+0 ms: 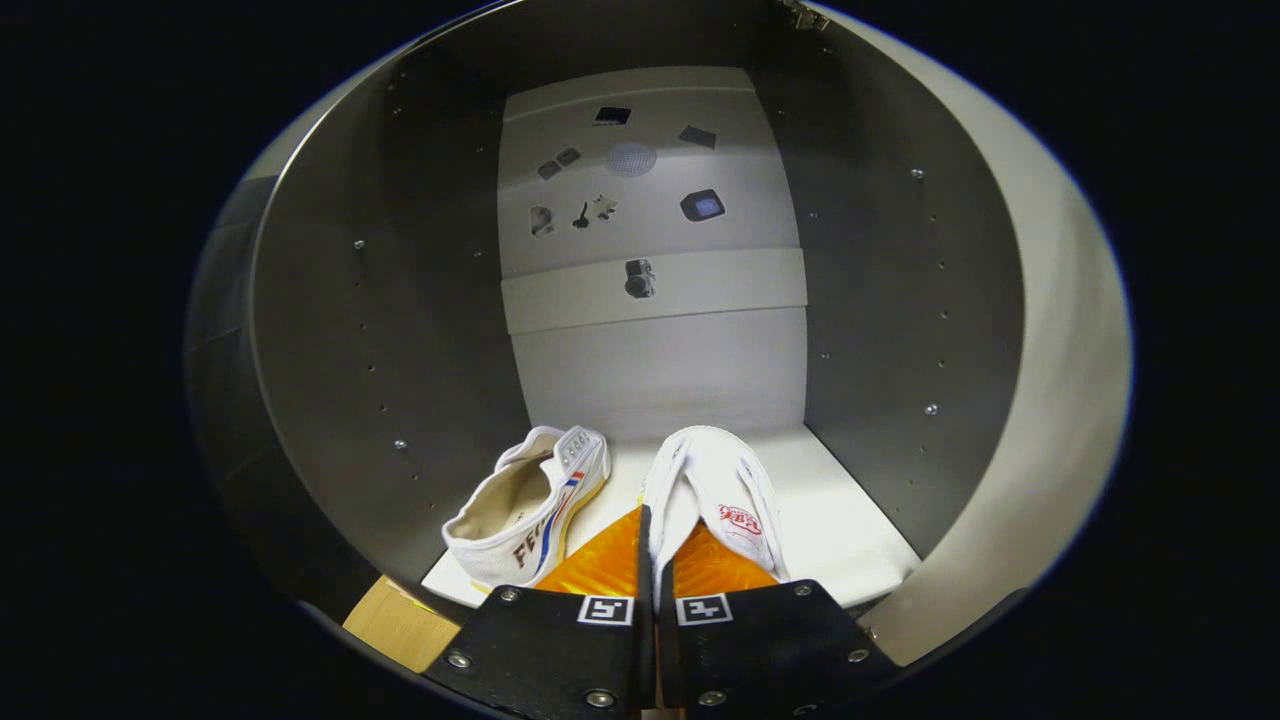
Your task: Open the shoe cabinet door, grab the shoes and put them into the shoe cabinet, then close the shoe cabinet door.
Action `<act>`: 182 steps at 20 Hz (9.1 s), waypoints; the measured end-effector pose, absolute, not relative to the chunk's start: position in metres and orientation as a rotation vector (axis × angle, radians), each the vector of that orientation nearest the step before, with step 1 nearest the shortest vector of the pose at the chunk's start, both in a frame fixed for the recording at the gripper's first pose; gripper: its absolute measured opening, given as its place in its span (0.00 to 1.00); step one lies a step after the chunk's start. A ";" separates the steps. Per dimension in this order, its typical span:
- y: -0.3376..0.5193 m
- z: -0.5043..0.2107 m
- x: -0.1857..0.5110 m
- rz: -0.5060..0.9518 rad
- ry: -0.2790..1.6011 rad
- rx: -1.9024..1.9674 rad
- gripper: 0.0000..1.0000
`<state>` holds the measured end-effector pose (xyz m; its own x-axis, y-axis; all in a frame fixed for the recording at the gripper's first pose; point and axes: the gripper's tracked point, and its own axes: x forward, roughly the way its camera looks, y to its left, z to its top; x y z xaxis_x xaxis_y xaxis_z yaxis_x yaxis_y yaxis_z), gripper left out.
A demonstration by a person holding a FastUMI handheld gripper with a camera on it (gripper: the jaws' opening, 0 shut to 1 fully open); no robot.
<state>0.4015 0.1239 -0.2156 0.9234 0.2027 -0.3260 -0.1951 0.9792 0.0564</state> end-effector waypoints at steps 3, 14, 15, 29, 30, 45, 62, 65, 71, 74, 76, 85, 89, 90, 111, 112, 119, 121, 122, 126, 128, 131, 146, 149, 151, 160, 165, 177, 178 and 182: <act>0.129 -0.221 0.425 0.219 0.353 0.015 0.02; 0.141 -0.240 0.481 0.240 0.380 -0.015 0.02; 0.142 -0.241 0.482 0.243 0.381 -0.021 0.03; 0.145 -0.214 0.437 0.238 0.348 -0.142 0.56; 0.145 -0.208 0.429 0.234 0.340 -0.132 0.56; 0.145 -0.167 0.225 0.214 0.326 -0.110 0.92; 0.076 -0.119 0.018 0.315 0.312 -0.019 0.93; 0.044 -0.099 -0.010 0.341 0.280 -0.008 0.93; -0.040 -0.083 -0.045 0.338 0.239 0.011 0.93; -0.071 -0.081 -0.040 0.372 0.233 0.042 0.93; -0.096 -0.078 -0.038 0.375 0.218 0.045 0.93; -0.168 -0.089 0.005 0.331 0.197 0.105 0.93; -0.165 -0.086 0.038 0.341 0.197 0.143 0.95; -0.161 -0.084 0.046 0.348 0.192 0.152 0.95; -0.017 -0.089 0.062 0.383 0.265 0.043 0.91; -0.007 -0.088 0.063 0.383 0.266 0.042 0.91; 0.063 -0.083 0.082 0.356 0.240 0.050 0.91; 0.083 -0.083 0.092 0.353 0.240 0.070 0.92; 0.095 -0.081 0.095 0.358 0.233 0.080 0.92; 0.134 -0.079 0.118 0.355 0.221 0.064 0.92; 0.154 -0.082 0.129 0.351 0.220 0.071 0.92; 0.179 -0.086 0.147 0.354 0.230 0.084 0.92; 0.233 -0.099 0.224 0.334 0.224 0.085 0.93; 0.234 -0.101 0.239 0.321 0.223 0.087 0.93; 0.236 -0.103 0.243 0.307 0.216 0.037 0.91; 0.235 -0.107 0.249 0.224 0.176 -0.046 0.90; 0.237 -0.109 0.254 0.163 0.178 -0.038 0.90; 0.238 -0.092 0.184 0.144 0.228 -0.005 0.91; 0.234 -0.089 0.168 0.144 0.222 -0.019 0.91; 0.215 -0.085 0.107 0.143 0.240 -0.077 0.92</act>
